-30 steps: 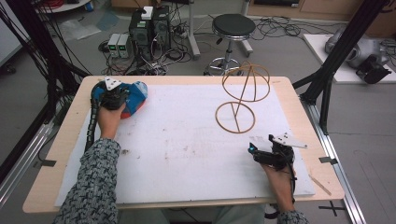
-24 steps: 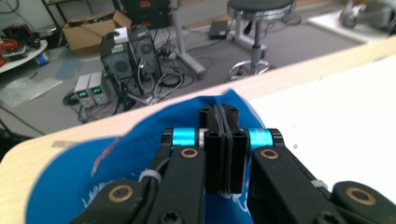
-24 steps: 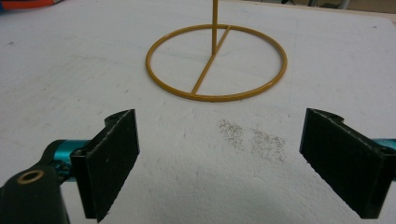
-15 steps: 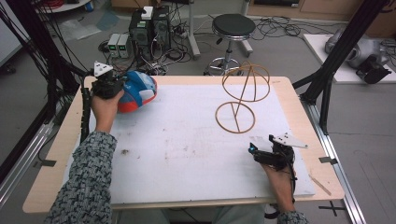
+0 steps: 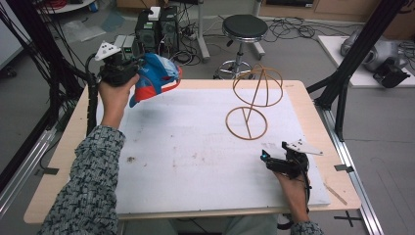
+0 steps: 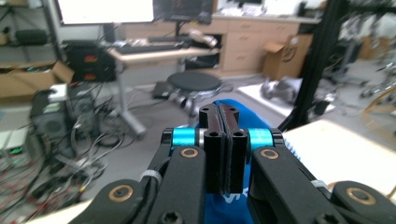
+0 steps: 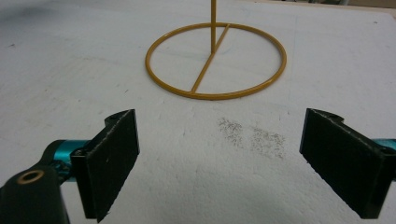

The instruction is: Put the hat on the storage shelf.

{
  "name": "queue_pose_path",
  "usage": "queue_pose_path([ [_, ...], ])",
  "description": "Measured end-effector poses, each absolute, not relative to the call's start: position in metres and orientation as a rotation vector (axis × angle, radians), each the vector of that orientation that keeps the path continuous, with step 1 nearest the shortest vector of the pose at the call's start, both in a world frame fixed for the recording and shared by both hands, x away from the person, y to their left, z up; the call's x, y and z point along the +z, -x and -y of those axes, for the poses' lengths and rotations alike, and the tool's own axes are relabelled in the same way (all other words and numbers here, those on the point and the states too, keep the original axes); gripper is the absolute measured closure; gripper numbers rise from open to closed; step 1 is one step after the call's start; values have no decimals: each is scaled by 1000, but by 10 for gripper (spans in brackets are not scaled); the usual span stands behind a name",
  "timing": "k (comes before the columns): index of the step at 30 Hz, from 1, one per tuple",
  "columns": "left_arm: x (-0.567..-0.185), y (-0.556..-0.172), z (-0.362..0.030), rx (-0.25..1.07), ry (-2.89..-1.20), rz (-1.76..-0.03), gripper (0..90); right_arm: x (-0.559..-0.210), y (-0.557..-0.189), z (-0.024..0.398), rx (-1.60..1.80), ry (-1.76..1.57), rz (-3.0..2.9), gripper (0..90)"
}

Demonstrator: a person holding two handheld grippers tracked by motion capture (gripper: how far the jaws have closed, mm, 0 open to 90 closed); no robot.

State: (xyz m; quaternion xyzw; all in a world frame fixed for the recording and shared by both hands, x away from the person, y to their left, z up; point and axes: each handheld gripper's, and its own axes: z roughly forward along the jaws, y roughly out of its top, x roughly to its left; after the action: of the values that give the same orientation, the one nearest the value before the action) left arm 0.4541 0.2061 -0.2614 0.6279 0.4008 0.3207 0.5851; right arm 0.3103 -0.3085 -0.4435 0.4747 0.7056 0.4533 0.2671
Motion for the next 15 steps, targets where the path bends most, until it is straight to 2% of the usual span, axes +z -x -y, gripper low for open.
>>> queue_pose_path([
  [15,-201,-460,-135,673,-1484,-700,887,-443,-309,311,1223,-1285,-1908,109],
])
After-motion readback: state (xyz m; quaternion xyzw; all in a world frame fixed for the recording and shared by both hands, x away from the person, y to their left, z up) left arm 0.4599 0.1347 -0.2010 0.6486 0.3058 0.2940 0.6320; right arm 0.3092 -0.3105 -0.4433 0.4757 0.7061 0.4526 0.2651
